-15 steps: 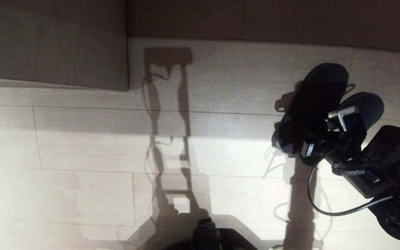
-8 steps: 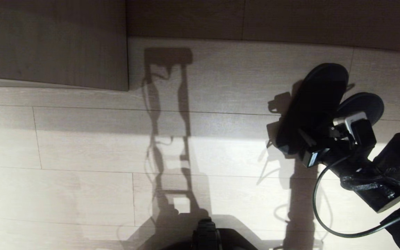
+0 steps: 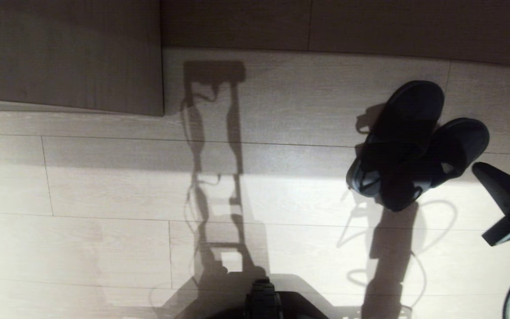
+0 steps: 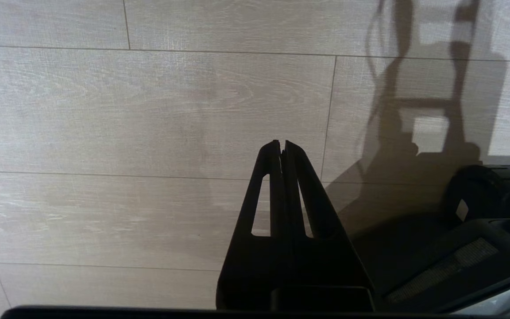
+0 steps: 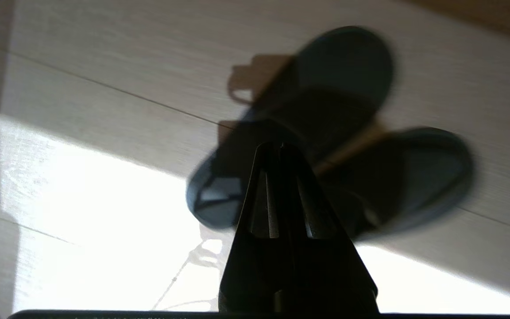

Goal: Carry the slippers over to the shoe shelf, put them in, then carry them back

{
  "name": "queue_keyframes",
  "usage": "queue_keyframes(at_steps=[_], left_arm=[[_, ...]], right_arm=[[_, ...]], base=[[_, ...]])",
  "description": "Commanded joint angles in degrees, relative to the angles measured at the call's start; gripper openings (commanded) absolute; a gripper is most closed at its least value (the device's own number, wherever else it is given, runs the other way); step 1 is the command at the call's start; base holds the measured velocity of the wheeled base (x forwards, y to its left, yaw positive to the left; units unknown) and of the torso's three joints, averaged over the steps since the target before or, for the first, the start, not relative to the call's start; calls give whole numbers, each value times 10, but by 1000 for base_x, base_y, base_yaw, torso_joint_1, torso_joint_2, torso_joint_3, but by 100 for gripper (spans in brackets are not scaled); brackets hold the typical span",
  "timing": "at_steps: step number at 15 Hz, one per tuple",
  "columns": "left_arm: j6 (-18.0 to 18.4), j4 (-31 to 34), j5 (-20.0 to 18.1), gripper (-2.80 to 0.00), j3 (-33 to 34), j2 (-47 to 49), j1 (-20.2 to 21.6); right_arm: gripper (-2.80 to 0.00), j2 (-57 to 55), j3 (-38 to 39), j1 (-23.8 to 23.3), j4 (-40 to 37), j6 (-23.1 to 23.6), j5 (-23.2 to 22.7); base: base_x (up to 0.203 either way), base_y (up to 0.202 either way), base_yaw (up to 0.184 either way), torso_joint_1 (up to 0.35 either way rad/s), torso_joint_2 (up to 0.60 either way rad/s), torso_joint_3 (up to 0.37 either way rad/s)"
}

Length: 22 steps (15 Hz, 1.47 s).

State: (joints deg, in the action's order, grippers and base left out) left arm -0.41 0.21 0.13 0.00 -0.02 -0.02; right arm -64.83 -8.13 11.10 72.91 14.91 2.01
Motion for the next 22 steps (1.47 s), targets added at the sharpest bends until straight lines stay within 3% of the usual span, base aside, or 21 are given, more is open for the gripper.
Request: queue_keyframes(at_steps=[1,5,7,12,18,19,20,22], left_arm=[[0,1,0,-280,0,0,0],[0,0,0,-280,0,0,0],[0,1,0,-280,0,0,-1],[0,1,0,-280,0,0,0],[0,0,0,-280,0,0,-1],[0,0,0,-280,0,0,0],[0,0,0,-280,0,0,0],[0,1,0,-280,0,0,0]], right_arm=[[-280,155,17,-20,-57,1,2],[-280,417,12,-98,-319,-18,2],[-280,484,15,-142,-410,-43,5],[-280,493,82,-153,-357,-36,10],[-280,567,79,-124,-582,-41,-96],[-280,597,76,-122,-614,-41,-97],[-280,624,74,-120,-668,-41,-80],[-280,652,79,-118,-702,-64,-35]], base=[[0,0,0,0,0,0],[0,0,0,0,0,0],[0,0,0,0,0,0],[0,0,0,0,0,0],[0,0,0,0,0,0],[0,0,0,0,0,0],[0,0,0,0,0,0],[0,0,0,0,0,0]])
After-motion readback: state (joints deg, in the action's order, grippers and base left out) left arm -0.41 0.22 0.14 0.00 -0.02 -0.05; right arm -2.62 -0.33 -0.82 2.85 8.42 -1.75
